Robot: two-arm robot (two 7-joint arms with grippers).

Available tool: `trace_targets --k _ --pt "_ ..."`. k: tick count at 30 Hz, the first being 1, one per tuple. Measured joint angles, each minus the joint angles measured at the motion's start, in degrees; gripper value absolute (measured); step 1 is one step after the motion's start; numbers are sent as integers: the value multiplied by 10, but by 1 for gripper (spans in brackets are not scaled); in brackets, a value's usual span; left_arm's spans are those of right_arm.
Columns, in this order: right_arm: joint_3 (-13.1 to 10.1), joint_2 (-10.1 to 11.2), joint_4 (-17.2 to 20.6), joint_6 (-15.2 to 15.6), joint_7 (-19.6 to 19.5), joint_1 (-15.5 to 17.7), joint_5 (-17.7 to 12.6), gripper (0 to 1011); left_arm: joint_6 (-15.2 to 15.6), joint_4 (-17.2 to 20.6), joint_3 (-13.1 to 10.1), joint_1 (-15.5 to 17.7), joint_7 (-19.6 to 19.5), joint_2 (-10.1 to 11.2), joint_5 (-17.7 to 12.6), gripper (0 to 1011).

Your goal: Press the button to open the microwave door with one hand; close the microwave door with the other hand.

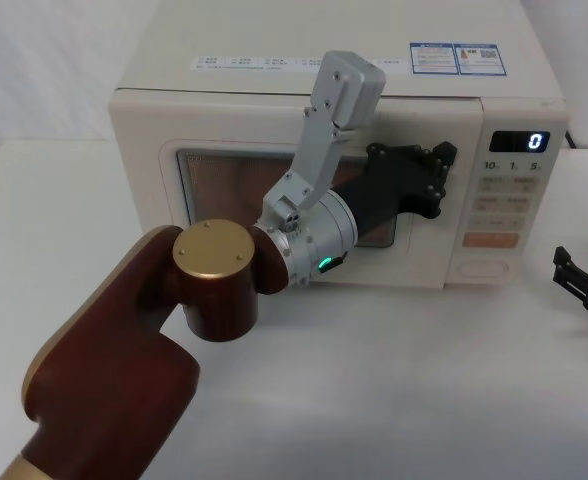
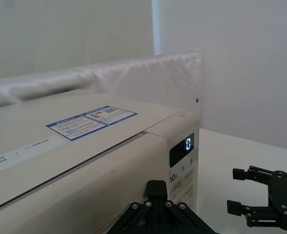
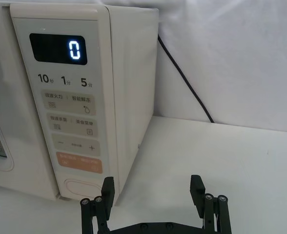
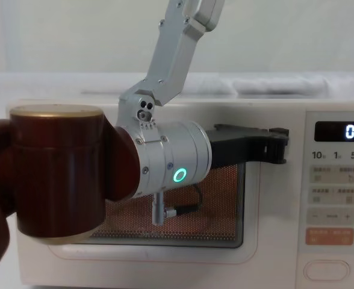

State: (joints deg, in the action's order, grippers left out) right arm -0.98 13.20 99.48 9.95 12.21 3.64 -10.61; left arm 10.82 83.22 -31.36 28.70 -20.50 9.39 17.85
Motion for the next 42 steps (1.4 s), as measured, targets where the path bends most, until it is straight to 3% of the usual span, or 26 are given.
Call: trace_targets --k 18,24,25,31,42 --pt "0 0 0 0 0 0 0 1002 6 -4 14 -9 18 -11 -13 0" --pt "0 0 0 0 0 0 0 1002 -10 4 16 -13 -17 -10 12 0" --pt "0 0 0 0 0 0 0 1002 -16 14 13 -16 -33 -5 23 0" --pt "0 0 0 0 0 0 0 1002 -19 45 5 -29 -50 12 39 0" --pt "0 0 0 0 0 0 0 1002 -18 127 14 -85 -31 60 57 0"
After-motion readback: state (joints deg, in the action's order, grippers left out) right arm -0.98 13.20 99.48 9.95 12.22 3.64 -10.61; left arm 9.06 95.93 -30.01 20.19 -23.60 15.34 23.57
